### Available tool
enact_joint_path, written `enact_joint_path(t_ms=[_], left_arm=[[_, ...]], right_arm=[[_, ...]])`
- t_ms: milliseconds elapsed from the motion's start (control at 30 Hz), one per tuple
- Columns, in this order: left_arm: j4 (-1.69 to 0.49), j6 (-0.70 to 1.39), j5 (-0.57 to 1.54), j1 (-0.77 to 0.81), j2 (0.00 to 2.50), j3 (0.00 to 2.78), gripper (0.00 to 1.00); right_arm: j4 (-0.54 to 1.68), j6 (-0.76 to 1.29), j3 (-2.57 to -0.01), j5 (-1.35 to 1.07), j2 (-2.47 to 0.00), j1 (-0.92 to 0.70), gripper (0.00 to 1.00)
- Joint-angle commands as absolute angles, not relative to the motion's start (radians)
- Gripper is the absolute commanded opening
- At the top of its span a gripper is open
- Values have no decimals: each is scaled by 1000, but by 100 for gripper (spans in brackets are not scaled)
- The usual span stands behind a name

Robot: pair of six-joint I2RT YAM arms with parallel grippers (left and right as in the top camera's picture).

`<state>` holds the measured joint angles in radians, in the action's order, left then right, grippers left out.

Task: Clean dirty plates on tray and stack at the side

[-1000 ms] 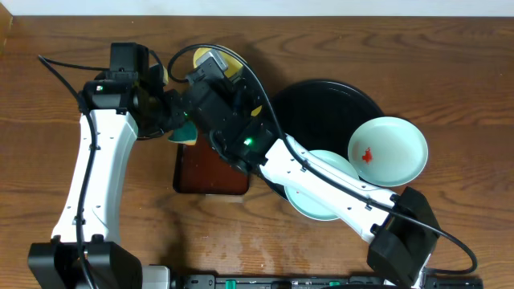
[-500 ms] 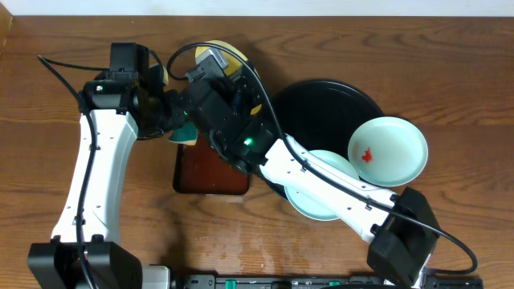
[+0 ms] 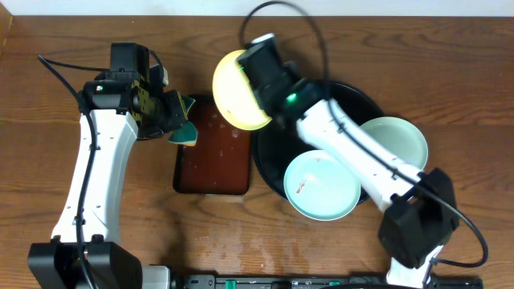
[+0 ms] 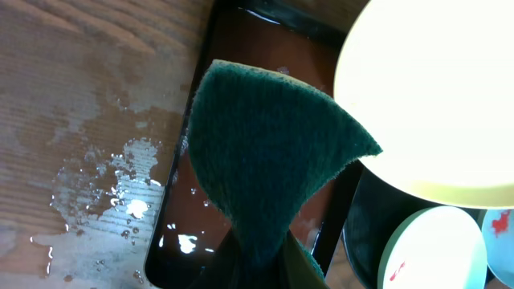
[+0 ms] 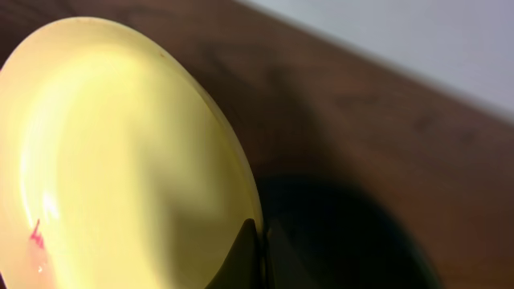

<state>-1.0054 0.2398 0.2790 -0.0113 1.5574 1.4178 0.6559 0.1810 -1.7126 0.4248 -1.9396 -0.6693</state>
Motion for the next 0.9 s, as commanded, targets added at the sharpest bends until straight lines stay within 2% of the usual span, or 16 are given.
enact_joint_path(t_ms=[0, 67, 200, 433, 667, 867], left_arm=[[-985, 271, 280, -14, 1548, 1415, 8], [-948, 294, 300, -9, 1548, 1415, 8], [-844, 316, 371, 26, 1548, 1415, 8], [-606, 369, 297, 217, 1563, 1415, 8], [-440, 376, 113, 412, 1637, 1415, 8], [-330, 376, 91, 498, 1731, 1415, 8]], right_arm=[[687, 270, -1733, 84, -1896, -558, 1], [730, 269, -1733, -13, -1896, -481, 1], [807, 263, -1733, -51, -1896, -381, 1], [908, 203, -1695, -62, -1898, -261, 1], [807, 206, -1559, -63, -1898, -211, 1], [691, 209, -1438, -65, -1898, -200, 1]])
